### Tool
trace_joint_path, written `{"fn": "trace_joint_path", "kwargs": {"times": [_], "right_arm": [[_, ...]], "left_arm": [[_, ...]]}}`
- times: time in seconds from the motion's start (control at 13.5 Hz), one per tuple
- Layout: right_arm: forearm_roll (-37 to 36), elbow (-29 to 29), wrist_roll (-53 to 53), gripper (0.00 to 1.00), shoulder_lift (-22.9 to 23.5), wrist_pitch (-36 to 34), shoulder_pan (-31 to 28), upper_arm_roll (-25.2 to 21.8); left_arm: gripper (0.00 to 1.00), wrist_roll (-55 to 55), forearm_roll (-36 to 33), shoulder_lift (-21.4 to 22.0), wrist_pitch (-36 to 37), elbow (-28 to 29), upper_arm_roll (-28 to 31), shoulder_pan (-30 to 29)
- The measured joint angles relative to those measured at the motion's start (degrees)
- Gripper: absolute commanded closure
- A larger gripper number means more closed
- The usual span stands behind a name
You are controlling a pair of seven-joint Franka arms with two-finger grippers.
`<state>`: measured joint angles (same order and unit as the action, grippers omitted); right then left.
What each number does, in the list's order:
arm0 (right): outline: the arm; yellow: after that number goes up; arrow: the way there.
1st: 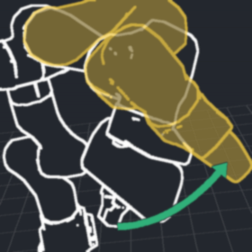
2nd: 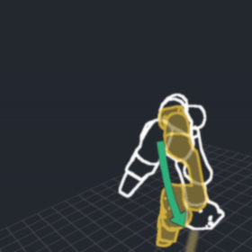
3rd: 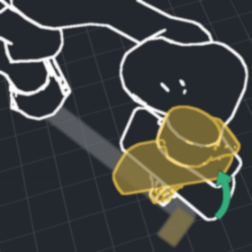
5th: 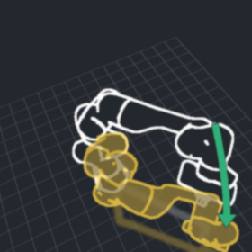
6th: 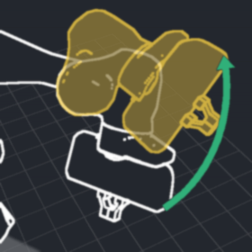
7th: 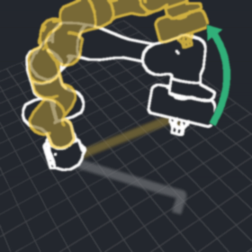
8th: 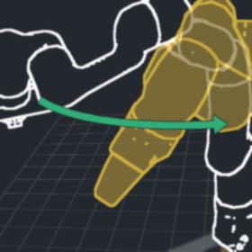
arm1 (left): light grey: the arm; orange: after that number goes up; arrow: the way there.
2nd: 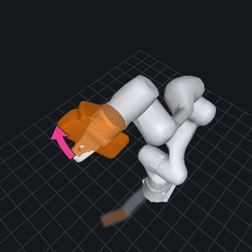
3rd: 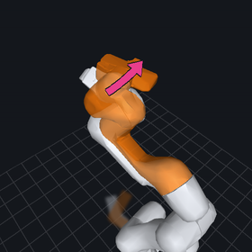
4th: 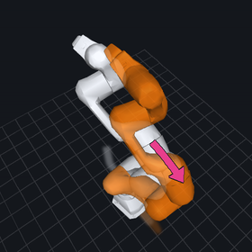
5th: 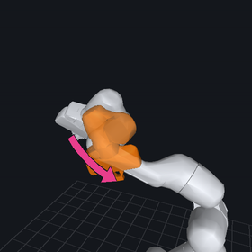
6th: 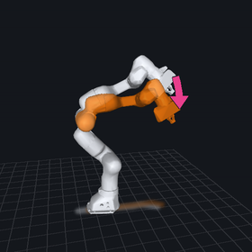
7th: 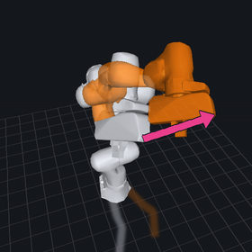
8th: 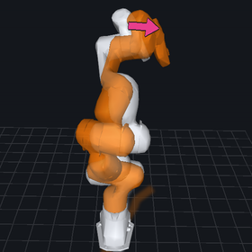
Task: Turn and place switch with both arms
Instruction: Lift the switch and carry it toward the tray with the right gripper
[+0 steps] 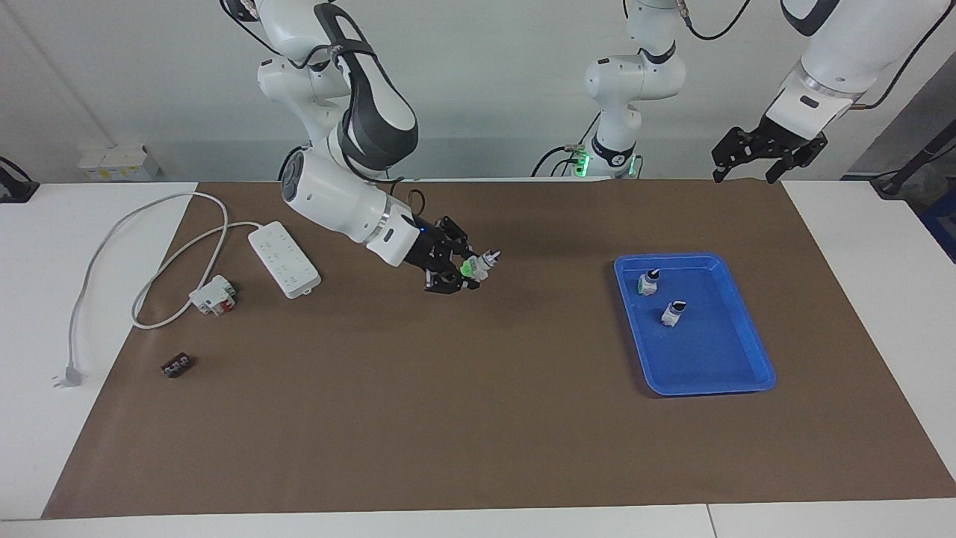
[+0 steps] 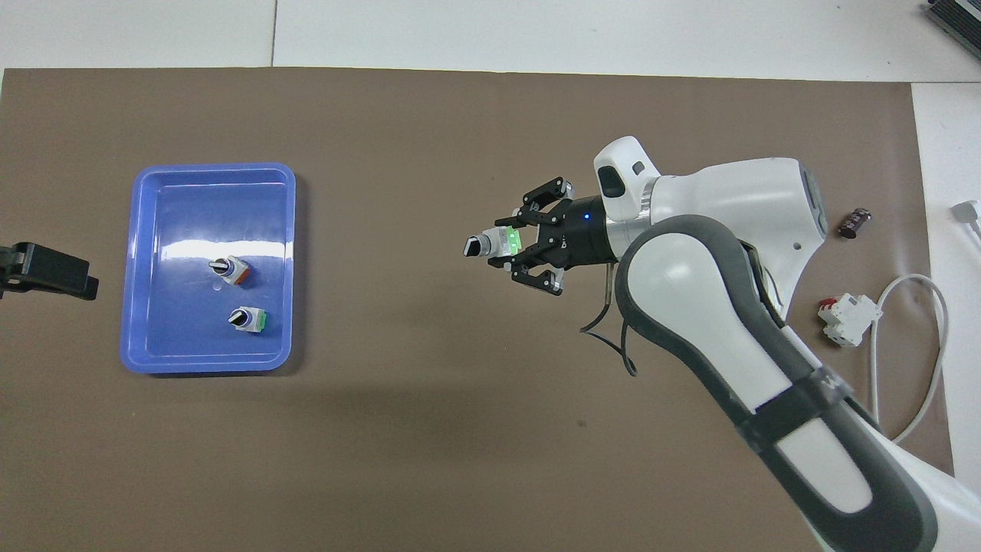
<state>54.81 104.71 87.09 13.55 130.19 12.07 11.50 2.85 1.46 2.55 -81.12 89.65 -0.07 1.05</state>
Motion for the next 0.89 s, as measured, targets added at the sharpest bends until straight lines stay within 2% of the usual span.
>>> {"fn": "trace_joint_path", "kwargs": {"times": [0.15,0.89], "right_arm": [[0.9,0.0,-0.2,1.00,0.0,3.6,1.9,0.0],[1.1,0.5,-0.2,1.00,0.0,9.0,5.3,0.0]], "left_arm": [[0.00,0.0,0.0,0.0,0.0,0.0,0.0,0.0],[0.00,-0.9,0.0,0.0,0.2,0.1,-0.9,0.2]]}}
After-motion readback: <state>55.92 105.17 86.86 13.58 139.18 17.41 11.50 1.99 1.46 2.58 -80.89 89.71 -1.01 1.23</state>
